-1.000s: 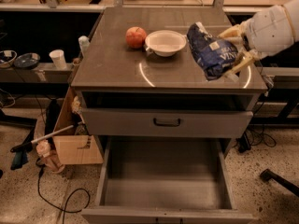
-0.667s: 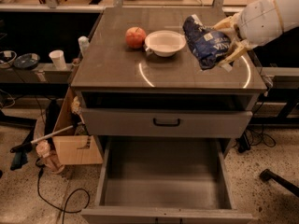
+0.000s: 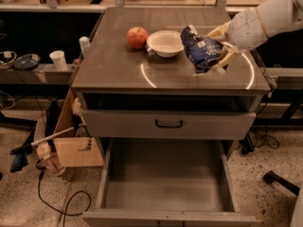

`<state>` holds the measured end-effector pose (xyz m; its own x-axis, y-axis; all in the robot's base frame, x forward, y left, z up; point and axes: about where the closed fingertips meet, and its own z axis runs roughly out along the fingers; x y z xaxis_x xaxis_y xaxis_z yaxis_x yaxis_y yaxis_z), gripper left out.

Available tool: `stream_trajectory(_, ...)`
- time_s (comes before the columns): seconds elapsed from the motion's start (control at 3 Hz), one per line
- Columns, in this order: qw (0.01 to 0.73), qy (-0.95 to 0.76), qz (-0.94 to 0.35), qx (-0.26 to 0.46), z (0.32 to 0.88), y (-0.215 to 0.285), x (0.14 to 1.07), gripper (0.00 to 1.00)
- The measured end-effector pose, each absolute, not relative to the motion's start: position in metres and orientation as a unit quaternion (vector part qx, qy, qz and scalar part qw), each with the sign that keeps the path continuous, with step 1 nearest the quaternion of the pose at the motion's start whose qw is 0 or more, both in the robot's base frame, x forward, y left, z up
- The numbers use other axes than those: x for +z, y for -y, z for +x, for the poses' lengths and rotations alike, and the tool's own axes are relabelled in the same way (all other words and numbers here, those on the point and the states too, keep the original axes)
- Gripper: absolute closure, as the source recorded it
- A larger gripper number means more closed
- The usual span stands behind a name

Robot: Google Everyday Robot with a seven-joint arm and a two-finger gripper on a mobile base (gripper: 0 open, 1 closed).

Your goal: Pick blue chip bag from middle drawer and place on counter

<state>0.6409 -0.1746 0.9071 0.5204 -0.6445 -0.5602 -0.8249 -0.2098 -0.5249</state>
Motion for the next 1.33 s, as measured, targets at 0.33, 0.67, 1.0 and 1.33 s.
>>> stream_trajectory(0.33, 0.373, -0.514, -0.766, 0.098, 0.656, 0.175, 0.867, 1.00)
stream_trajectory(0.67, 0.353, -0.534, -0.762, 0.099, 0.660, 0.176, 0.845, 0.98)
stream_trajectory(1.0, 0.353, -0.534, -0.762, 0.099, 0.660, 0.176, 0.846, 0.75)
stream_trajectory(1.33, 0.353, -0.534, -0.762, 0.099, 0.660, 0.176, 0.846, 0.51)
